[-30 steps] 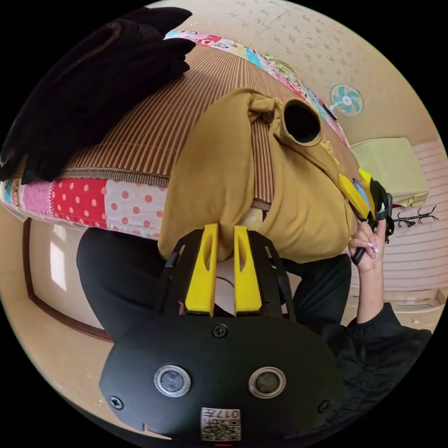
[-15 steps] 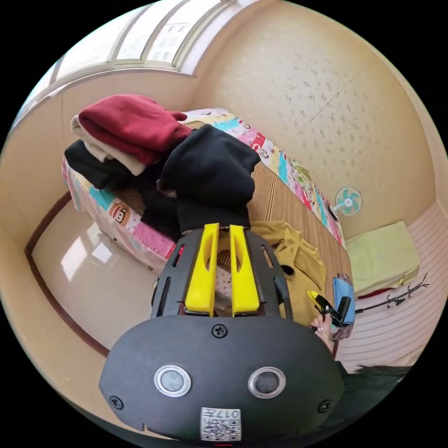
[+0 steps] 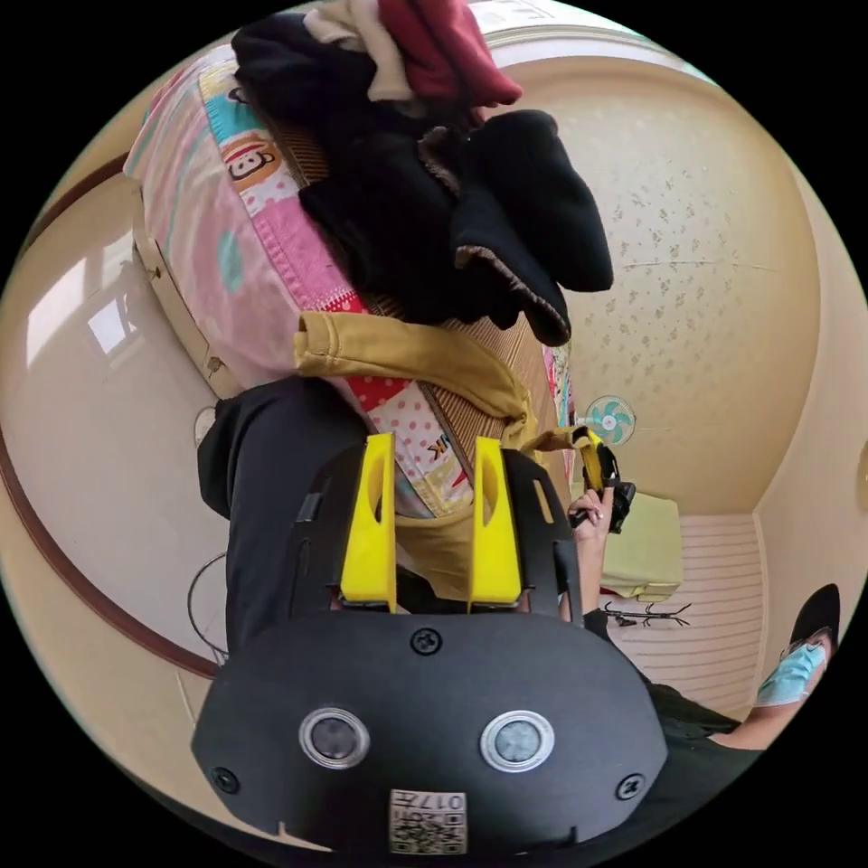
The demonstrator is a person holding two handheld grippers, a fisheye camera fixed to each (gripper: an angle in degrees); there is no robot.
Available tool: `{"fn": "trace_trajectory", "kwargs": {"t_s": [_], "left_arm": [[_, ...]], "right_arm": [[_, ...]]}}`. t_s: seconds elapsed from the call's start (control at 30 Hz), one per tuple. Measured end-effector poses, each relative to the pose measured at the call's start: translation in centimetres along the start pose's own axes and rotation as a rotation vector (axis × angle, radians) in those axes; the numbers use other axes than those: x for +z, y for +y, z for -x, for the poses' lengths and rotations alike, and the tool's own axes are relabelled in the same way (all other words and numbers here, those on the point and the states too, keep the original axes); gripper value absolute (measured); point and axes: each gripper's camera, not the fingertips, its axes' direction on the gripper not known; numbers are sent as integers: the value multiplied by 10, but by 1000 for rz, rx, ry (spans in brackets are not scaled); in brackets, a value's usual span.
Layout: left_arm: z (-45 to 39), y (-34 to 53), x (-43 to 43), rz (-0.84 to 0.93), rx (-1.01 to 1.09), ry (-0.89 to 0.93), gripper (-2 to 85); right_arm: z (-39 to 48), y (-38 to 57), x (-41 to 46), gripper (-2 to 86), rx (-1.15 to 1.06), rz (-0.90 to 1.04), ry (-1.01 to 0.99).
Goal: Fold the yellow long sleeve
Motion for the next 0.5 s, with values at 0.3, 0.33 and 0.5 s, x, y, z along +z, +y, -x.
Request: {"fn": "trace_trajectory", "kwargs": {"t_s": [0.3,0.33,0.5], "left_arm": [[103,-22,-16,-162,-336,272,169],[112,-22,-14,-186,-370,307,169],[140,-13,-10,-309,-479,453,73]], "right_arm": [[-6,-69,23,131,-59,111,143],[-9,-60,22,129,-57,107,171],[-76,36,5,97,24,106,364]]}}
